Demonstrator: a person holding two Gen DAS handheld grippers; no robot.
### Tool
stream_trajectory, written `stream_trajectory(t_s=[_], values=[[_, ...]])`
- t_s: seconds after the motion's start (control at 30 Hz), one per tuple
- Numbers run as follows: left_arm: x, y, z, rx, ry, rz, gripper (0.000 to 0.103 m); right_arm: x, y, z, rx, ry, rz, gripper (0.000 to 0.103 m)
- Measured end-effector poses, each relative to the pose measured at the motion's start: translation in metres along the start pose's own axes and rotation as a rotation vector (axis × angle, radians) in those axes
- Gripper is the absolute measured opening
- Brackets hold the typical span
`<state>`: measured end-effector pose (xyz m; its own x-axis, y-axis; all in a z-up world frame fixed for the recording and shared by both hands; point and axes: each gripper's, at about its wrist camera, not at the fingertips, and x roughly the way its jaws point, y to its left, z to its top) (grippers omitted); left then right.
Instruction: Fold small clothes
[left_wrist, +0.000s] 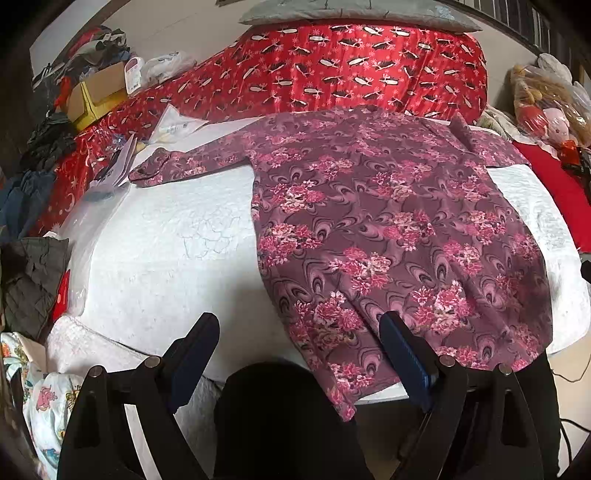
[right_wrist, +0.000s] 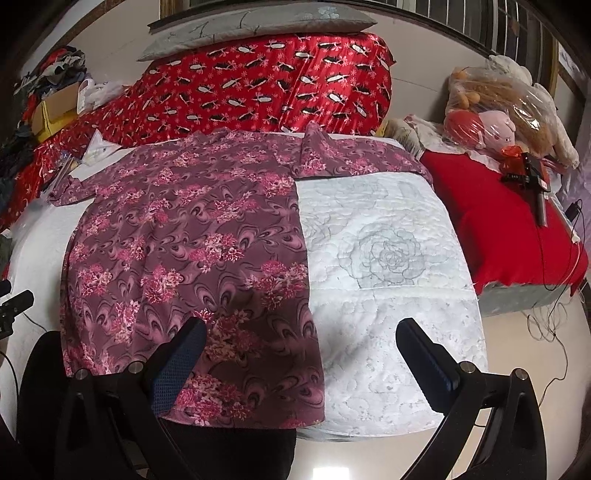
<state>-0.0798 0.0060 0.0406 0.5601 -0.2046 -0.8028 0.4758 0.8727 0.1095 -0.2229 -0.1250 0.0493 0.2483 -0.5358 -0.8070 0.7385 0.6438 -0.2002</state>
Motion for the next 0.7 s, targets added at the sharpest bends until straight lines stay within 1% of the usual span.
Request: stream_trajectory(t_s=[0.3,0.7], values=[[-0.0051,-0.0009,-0.0013,0.001,-0.006,-0.008,0.089,-0.01,0.0036,0.0012,-0.017,-0.031,0.029,0.102],[0.004,-0.0003,0.0024,0.002,0.022,-0.015,0.089,-0.0041,0.0085,-0.0008,-0.023,-0.019,0.051,0.102]])
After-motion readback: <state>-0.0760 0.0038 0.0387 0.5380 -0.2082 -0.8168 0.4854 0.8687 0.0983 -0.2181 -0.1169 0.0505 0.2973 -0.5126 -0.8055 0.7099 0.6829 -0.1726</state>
